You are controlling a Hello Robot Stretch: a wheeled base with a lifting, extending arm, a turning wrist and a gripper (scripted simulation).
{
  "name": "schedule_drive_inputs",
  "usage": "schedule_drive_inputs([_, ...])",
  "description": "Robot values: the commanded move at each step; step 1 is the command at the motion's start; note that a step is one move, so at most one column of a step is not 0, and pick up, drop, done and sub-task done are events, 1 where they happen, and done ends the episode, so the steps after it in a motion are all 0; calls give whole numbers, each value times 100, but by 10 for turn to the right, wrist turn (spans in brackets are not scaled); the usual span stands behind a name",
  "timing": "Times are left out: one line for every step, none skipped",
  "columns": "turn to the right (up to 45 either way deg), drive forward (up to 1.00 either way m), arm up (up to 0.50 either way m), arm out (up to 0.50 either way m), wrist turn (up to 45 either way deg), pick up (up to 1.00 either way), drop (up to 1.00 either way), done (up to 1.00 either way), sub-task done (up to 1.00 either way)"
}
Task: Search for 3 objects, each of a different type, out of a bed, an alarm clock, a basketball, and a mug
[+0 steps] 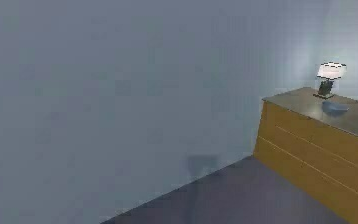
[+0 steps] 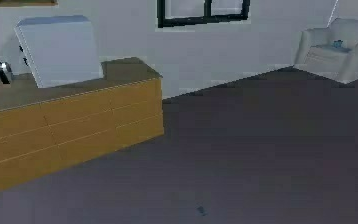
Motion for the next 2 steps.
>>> schedule_drive_inputs([450, 0, 0, 0, 0, 0, 0, 0, 0])
schedule_drive_inputs([60, 0, 0, 0, 0, 0, 0, 0, 0])
